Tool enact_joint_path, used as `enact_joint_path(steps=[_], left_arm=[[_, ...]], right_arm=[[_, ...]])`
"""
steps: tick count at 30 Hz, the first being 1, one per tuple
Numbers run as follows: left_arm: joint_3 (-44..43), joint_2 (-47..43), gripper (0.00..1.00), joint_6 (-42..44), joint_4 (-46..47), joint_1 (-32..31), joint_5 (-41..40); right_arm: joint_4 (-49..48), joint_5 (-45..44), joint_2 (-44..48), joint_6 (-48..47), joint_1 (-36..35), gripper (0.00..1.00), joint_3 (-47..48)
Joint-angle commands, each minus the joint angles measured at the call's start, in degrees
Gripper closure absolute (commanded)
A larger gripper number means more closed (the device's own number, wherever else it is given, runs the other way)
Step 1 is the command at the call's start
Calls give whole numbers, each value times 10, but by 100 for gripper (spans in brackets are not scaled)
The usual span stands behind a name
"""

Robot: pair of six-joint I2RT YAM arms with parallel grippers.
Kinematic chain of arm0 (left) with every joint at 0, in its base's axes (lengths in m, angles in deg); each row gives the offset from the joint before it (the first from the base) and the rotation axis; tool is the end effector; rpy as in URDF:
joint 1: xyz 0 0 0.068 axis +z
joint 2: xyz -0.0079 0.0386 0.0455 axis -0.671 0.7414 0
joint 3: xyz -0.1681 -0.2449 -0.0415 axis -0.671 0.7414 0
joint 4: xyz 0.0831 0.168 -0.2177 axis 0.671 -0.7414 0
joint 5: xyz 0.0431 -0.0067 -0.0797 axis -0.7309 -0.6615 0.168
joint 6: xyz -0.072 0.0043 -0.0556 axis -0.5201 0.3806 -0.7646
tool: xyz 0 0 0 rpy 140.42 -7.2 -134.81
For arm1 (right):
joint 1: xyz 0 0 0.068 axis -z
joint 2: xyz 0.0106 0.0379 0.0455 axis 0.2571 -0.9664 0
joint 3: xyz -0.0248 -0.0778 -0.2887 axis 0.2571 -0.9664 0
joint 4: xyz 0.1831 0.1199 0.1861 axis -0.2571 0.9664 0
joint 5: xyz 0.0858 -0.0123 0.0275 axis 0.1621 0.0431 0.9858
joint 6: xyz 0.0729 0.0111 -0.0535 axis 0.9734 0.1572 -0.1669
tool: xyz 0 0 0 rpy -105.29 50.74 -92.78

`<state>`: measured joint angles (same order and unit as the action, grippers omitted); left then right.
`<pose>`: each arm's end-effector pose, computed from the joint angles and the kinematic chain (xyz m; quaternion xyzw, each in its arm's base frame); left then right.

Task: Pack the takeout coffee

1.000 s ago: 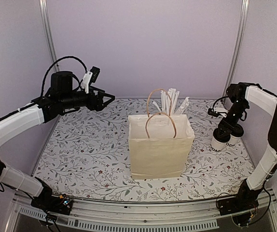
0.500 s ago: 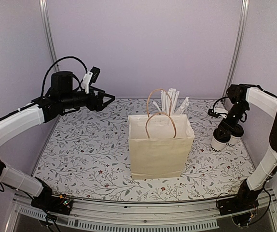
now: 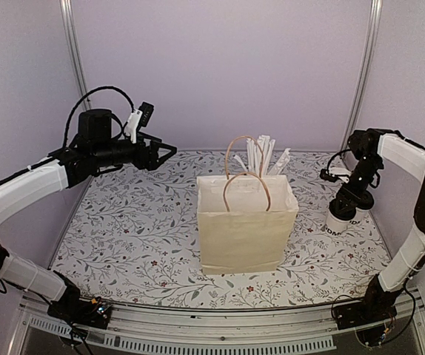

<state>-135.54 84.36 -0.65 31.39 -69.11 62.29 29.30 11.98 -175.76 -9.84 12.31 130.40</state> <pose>0.3167 -0.1971 0.3526 0.2701 0.7498 -0.3134 0.5163 0.3356 0.0241 0.2332 -0.4217 0.9037 0.0323 0.0667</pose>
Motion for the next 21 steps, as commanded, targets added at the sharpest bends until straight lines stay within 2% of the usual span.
enact_joint_path(steps=[1,5,11,16,19,21], left_arm=[[0,7,18,0,10,8,8],[-2,14,18,4,9,10,24],[-7,30,20,8,7,11,64],[-15,41,26,13,4,8,103],[-29,42,27,41,-16,-16,131],[-55,49,26,73,-57,-39,114]], right_arm=[[61,38,33,4,-8,43,44],[99,92,66,-1,-14,45,117],[100,132,122,-3,-45,47,222],[100,239,144,2,-58,48,325],[97,303,156,11,-75,48,364],[88,321,166,23,-93,48,379]])
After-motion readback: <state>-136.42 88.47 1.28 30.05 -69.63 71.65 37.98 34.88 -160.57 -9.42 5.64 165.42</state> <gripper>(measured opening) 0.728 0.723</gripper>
